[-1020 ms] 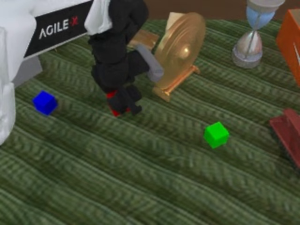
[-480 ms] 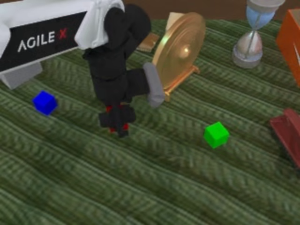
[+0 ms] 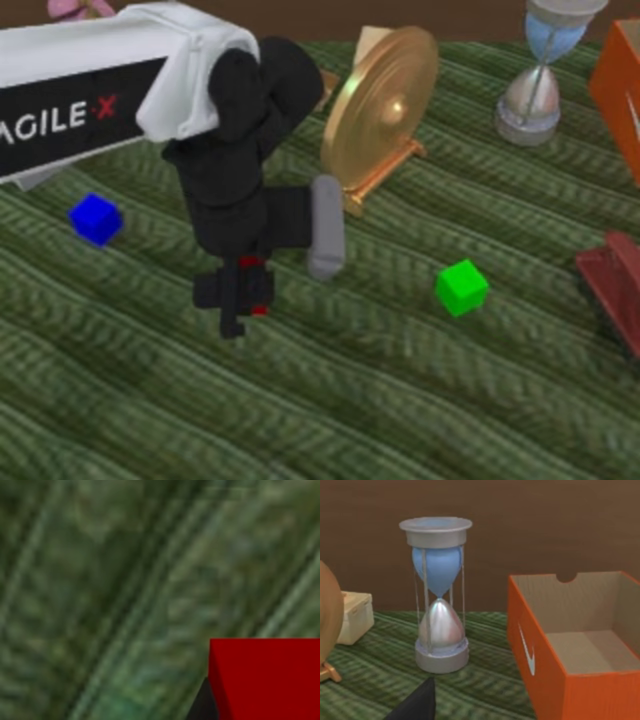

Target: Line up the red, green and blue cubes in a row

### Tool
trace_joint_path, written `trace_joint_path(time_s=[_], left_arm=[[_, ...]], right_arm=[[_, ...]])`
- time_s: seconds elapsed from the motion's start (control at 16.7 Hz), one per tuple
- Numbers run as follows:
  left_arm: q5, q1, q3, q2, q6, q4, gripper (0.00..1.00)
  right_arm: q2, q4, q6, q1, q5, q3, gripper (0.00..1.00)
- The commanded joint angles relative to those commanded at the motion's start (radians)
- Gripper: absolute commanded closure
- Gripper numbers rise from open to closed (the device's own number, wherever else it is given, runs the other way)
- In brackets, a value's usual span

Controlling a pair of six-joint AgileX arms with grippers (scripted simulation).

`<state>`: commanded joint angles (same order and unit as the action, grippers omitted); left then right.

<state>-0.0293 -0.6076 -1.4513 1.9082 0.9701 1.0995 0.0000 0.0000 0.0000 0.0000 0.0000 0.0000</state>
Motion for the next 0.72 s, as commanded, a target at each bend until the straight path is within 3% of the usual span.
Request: trace_joint_path(time_s=[0.72], left_arm=[[-0.001,-0.003,0.159,0.096,-0.002,-0.255,1.00]], right_arm=[[0.000,0.000,0.000,0.000,0.000,0.000,0.00]])
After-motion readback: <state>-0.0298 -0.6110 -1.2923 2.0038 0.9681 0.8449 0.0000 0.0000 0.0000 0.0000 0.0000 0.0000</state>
